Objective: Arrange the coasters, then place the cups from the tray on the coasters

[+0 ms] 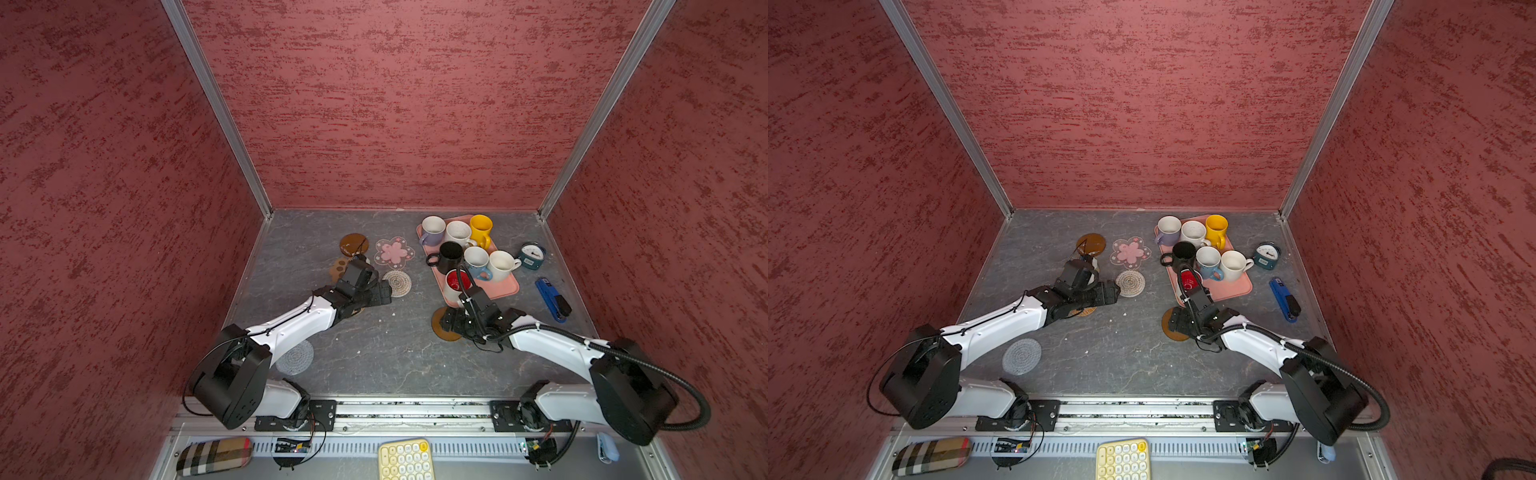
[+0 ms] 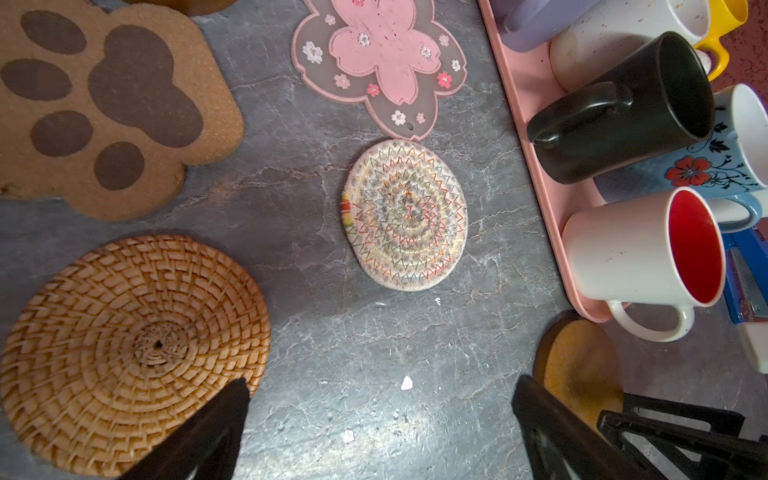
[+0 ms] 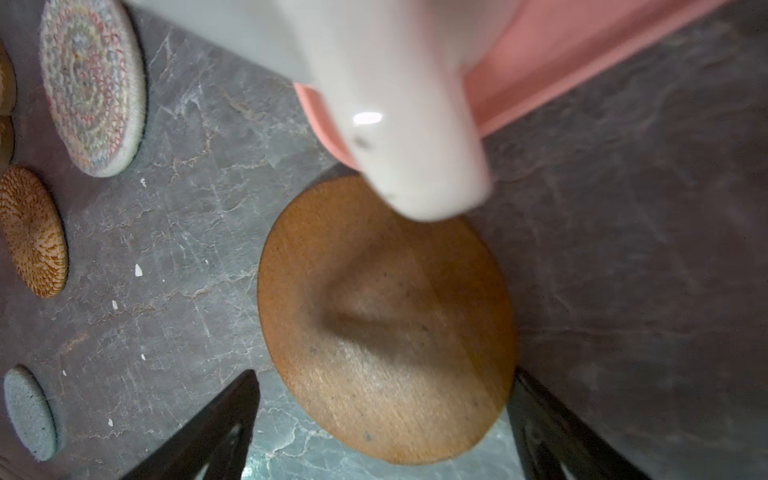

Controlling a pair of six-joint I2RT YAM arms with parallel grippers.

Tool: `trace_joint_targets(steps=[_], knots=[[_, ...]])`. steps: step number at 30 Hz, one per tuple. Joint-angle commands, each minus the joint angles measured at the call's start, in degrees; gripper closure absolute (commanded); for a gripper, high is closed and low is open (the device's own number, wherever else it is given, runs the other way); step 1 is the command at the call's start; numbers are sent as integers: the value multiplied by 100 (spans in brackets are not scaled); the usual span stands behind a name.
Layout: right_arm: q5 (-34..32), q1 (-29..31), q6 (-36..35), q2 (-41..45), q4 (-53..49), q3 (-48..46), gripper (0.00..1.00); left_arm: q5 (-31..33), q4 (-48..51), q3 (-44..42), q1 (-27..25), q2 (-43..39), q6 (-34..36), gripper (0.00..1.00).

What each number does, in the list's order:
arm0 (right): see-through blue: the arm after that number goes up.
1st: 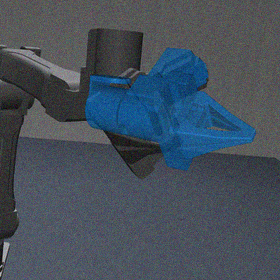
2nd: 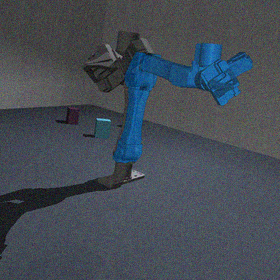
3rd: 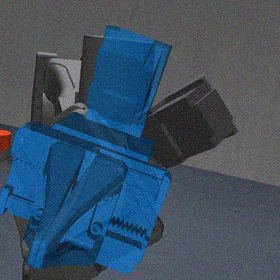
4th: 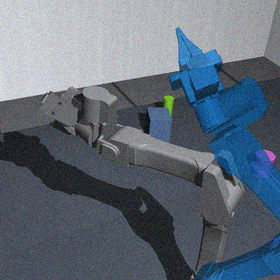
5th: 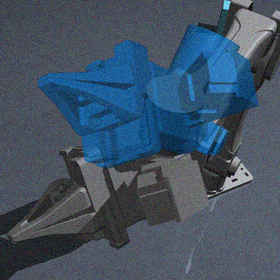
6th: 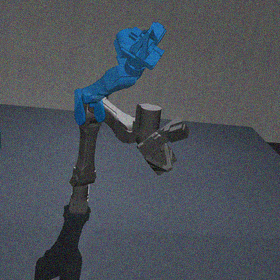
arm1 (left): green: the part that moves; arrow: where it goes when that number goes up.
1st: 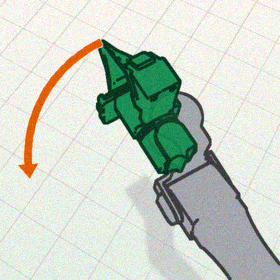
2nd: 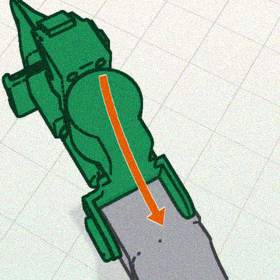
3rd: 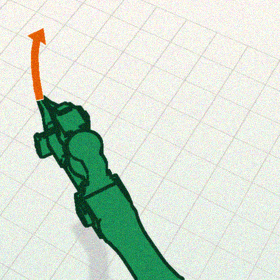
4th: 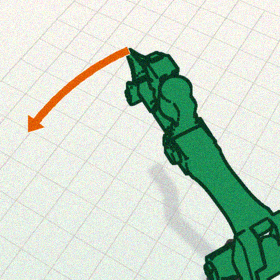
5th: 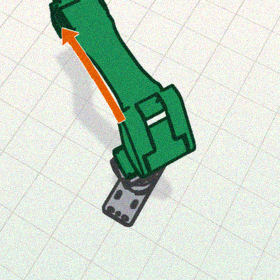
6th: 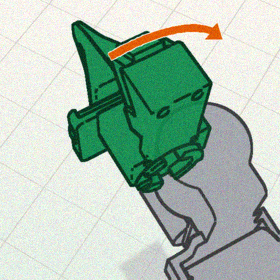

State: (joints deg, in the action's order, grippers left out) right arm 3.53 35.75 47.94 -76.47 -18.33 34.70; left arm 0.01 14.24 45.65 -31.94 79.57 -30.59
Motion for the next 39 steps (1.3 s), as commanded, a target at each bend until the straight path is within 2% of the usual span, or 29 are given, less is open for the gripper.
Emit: trace_joint_targets(steps=[1,19,33,39], knots=[[-228,246,-159,-246,175,376,6,-45,82,-36,80,-139,44,0],[-196,1054,-408,-1925,465,1925,6,-251,329,-551,780,-815,127,0],[-124,1399,-523,-2265,465,2226,6,-328,367,-787,1101,-1127,97,0],[23,1508,-583,-2336,627,2305,6,-170,647,-776,1386,-1169,-166,0]])
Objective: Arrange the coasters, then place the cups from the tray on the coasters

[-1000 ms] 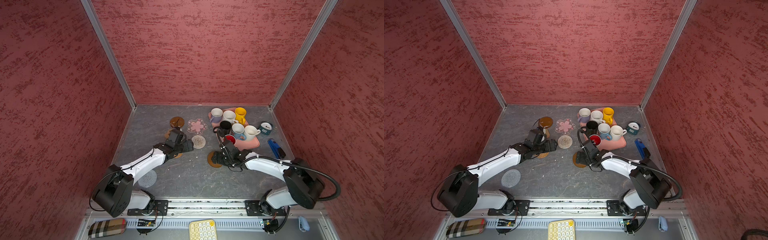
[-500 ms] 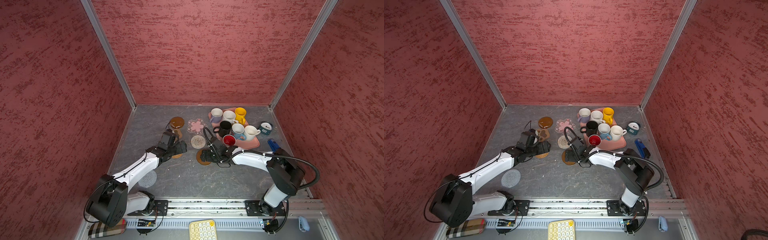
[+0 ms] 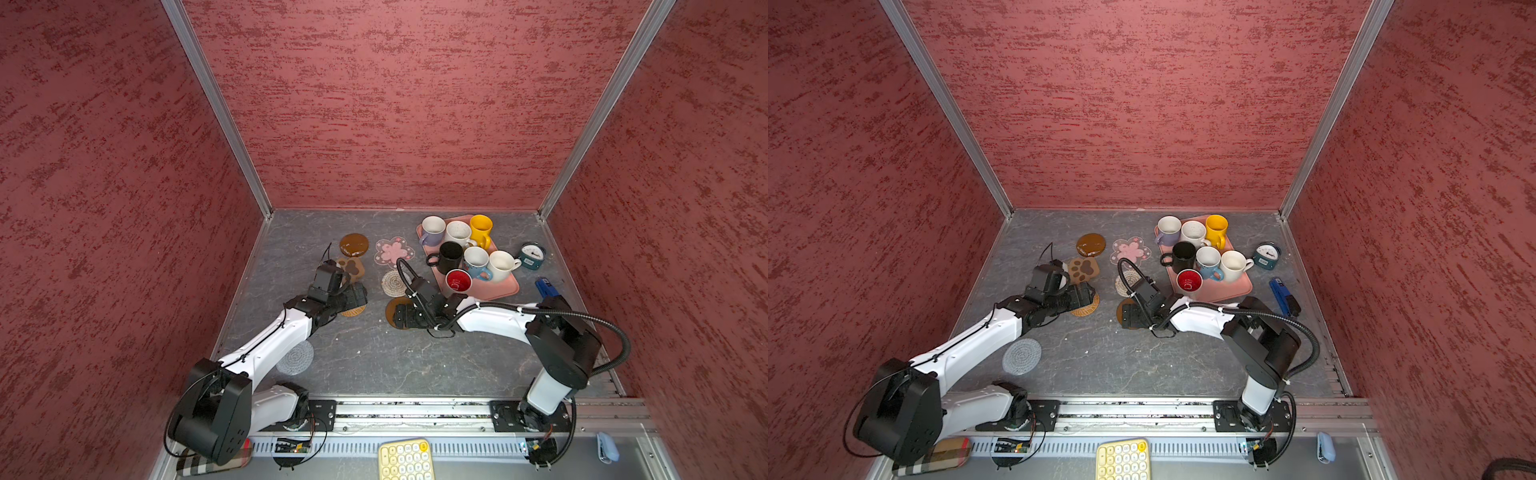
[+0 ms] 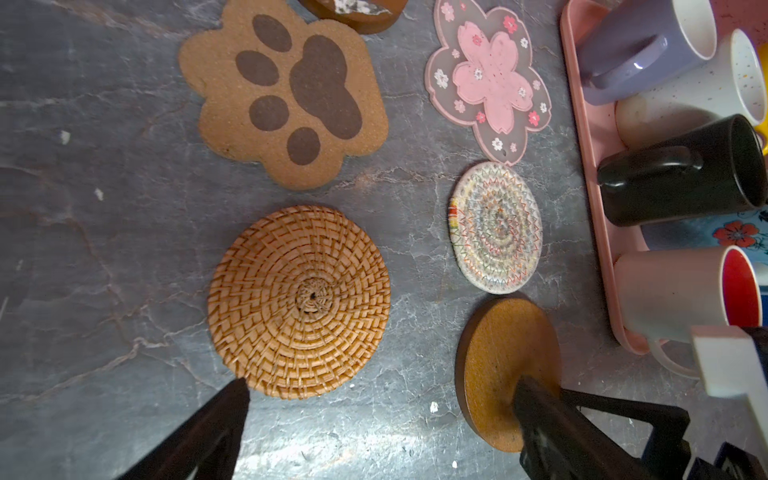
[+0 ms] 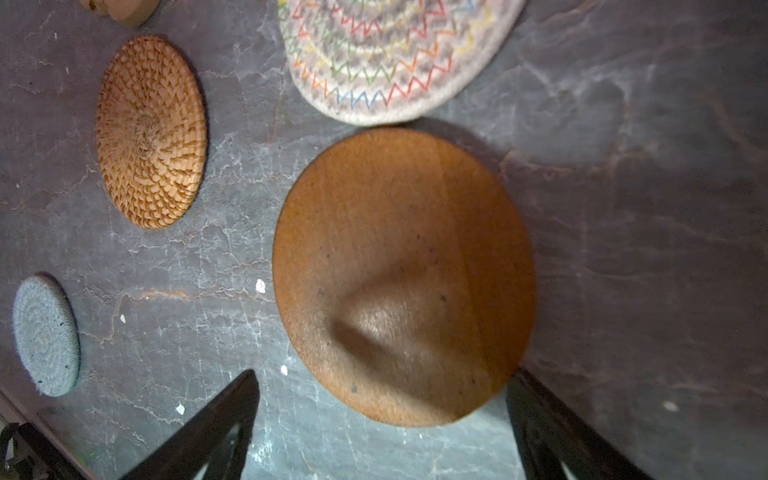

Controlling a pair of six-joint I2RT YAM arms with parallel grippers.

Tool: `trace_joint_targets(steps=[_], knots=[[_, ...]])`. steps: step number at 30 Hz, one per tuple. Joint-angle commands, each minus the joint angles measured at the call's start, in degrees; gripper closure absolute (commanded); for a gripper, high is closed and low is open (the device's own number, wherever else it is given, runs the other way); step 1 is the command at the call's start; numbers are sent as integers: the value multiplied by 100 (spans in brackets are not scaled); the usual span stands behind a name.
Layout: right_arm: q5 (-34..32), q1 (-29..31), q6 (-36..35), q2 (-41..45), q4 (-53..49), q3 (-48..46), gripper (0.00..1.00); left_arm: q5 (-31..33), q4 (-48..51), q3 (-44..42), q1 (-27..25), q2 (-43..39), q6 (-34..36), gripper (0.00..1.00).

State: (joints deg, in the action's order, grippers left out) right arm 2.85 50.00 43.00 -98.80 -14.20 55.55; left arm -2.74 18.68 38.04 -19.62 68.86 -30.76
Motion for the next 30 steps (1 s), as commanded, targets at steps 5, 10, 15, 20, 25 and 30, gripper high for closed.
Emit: trace_joint_targets(steps=[5,10,15,20,25,30], knots=[[-8,122,-136,14,187,183,6,173,293,-115,346,-408,-315,0],[-134,122,-307,412,233,13,5,288,755,17,636,-486,-447,0],[-277,120,-652,1027,523,-247,4,-339,842,-156,1421,-575,-509,0],[-414,94,-1003,1449,873,-445,3,-369,1200,-261,1822,-893,-508,0],[-244,-63,-1163,1457,1450,-602,3,-80,1675,-370,1843,-1238,-498,1],[98,-286,-1154,1429,2121,-757,3,338,2112,-613,1763,-1590,-759,4]])
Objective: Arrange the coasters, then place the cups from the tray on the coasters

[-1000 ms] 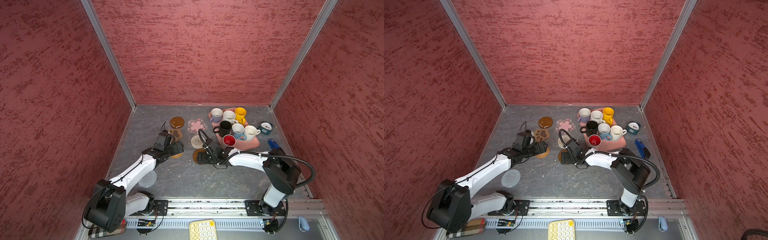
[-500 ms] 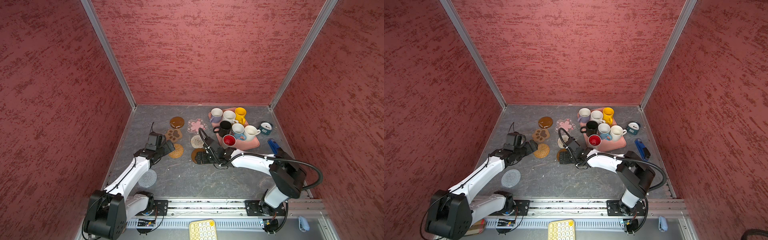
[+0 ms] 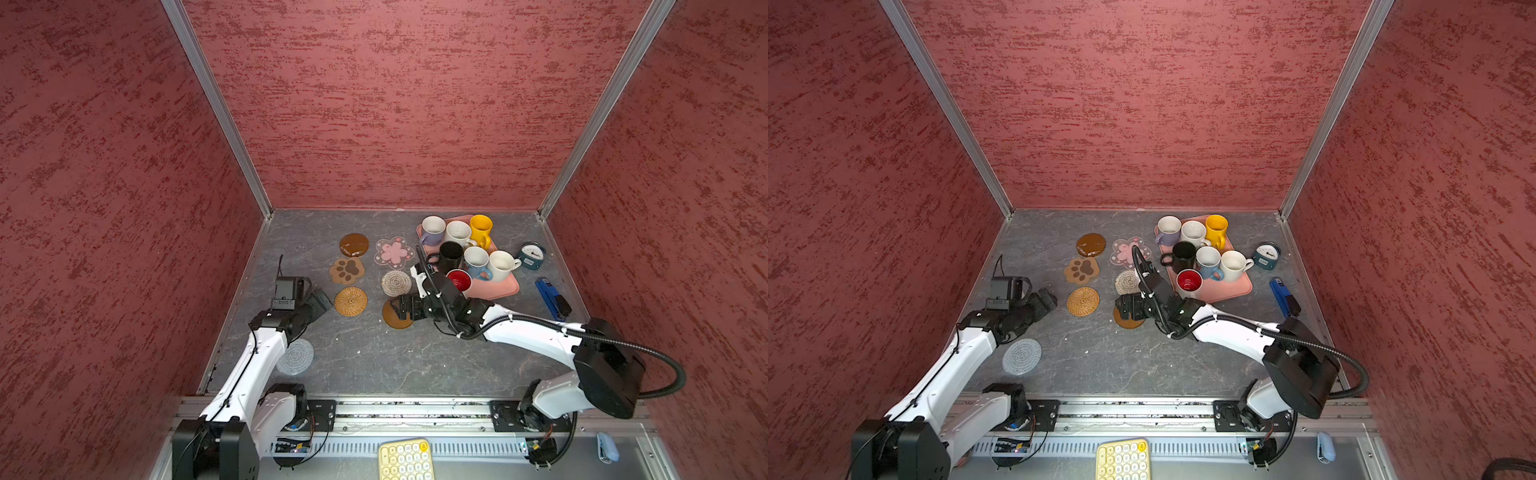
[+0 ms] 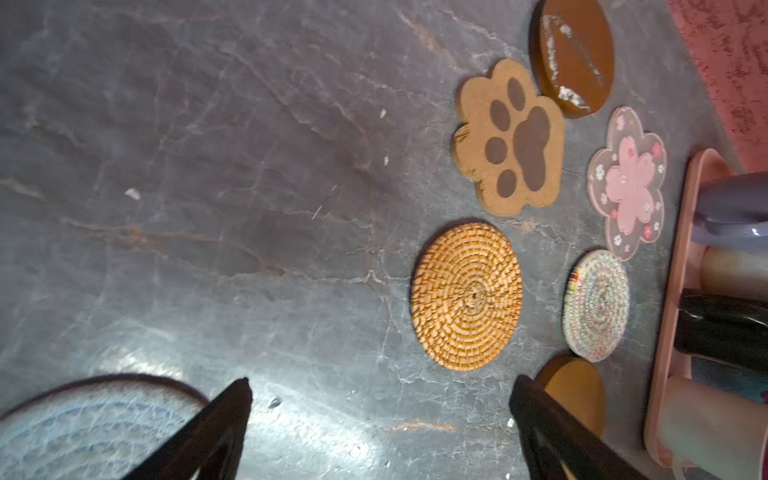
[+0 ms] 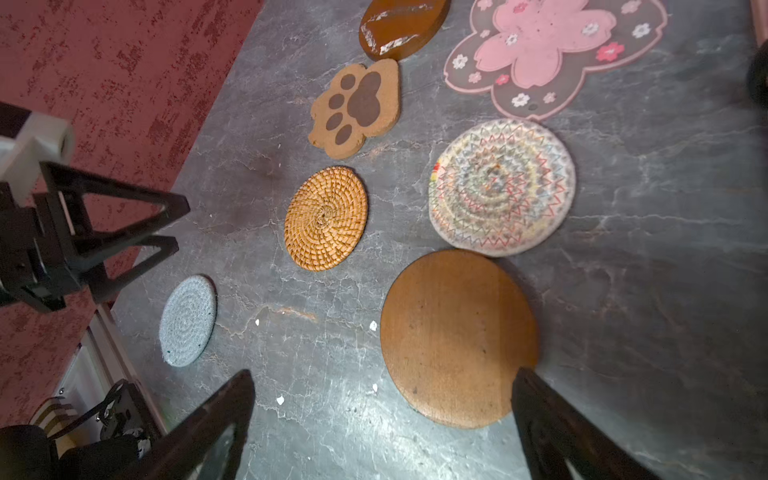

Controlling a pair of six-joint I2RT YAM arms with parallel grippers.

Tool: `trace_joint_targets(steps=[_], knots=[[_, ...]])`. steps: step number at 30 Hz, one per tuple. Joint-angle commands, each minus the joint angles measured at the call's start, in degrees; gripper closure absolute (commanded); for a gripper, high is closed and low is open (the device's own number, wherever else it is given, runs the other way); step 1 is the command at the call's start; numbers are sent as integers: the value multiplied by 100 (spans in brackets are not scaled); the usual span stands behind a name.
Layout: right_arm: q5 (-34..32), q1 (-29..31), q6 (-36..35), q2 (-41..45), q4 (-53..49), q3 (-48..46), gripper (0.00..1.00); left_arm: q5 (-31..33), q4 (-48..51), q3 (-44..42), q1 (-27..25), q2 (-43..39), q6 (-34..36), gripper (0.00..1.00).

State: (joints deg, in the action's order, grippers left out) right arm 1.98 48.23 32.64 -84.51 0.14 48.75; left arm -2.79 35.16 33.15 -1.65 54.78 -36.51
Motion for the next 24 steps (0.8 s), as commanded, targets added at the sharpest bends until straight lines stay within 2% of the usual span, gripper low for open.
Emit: trace_joint_targets(steps=[1,7,10,16,24], knots=[[222,-158,-109,25,828,-156,3,528,557,-104,-110,-262,-295,4],[285,-433,-126,93,1256,-526,3,1215,991,-161,-256,-548,-911,5],[103,-490,-166,93,1266,-665,3,1367,1217,-180,-305,-509,-1100,7],[78,-547,35,388,1395,-898,3,1344,1267,-369,-376,-183,-1457,7],[40,-612,172,479,1551,-1090,3,1384,999,-445,-880,398,-1666,7]])
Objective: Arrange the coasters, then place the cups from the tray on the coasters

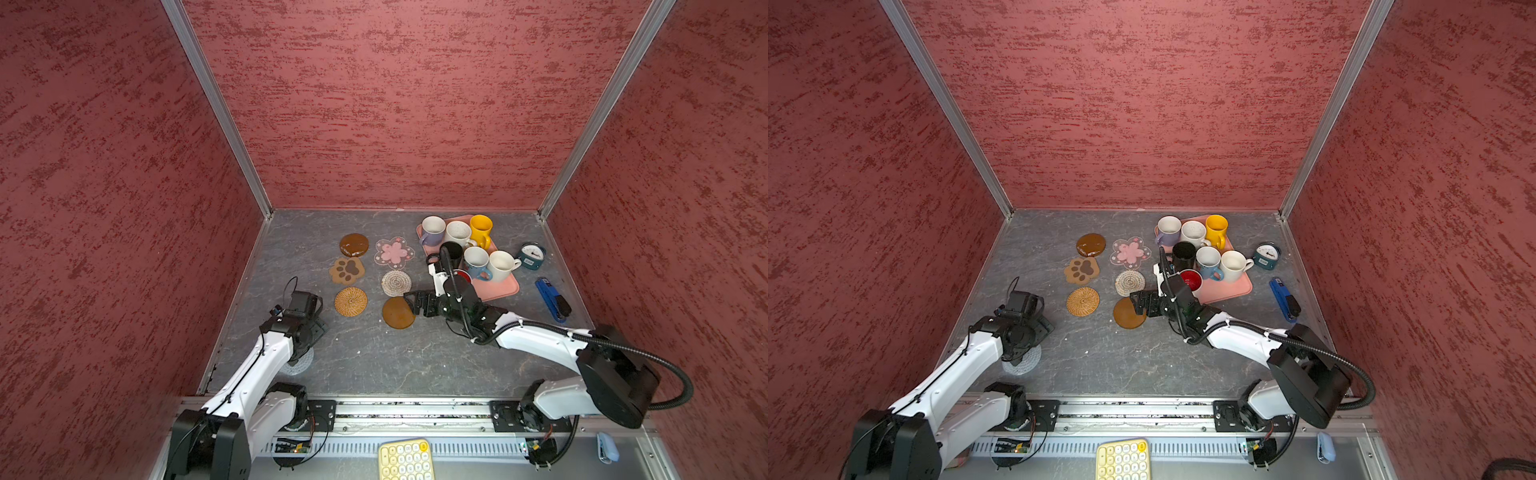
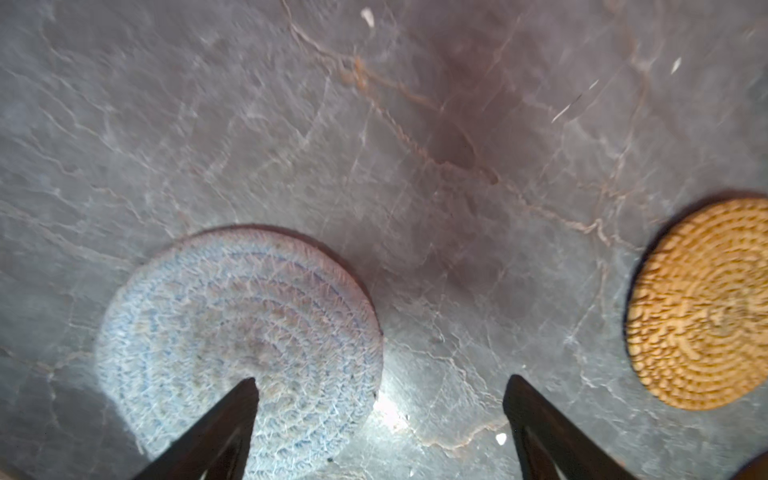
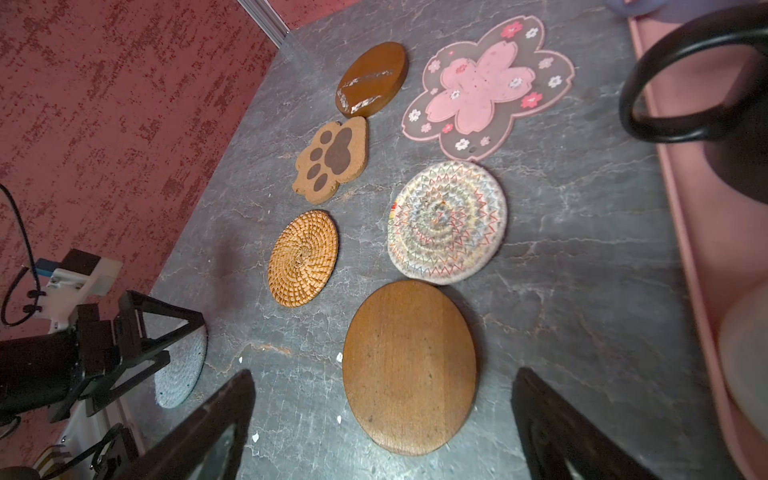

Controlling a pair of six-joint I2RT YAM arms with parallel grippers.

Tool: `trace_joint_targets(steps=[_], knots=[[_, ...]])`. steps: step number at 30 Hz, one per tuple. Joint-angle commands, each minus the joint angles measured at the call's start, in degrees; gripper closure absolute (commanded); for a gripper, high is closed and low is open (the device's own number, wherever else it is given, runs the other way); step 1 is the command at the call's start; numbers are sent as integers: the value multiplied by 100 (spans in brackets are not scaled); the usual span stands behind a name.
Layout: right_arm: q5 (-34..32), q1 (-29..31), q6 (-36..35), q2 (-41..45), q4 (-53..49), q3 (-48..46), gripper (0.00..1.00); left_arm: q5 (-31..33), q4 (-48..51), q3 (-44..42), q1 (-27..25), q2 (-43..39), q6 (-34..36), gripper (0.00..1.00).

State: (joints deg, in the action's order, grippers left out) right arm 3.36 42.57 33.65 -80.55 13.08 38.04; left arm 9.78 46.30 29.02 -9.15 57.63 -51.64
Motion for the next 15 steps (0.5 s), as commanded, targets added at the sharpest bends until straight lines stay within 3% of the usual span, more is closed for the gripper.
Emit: trace_joint_targets(steps=[1,8,15], knots=[[-91,-51,76,83,252,-16,3,105,-161,-56,-191,175,-180,7],[-200,-141,124,138,265,-108,3,-222,-559,-168,-669,252,-399,7],[-243,-266,178,196,318,-208,3,-204,-816,-89,-1472,491,-866,7]])
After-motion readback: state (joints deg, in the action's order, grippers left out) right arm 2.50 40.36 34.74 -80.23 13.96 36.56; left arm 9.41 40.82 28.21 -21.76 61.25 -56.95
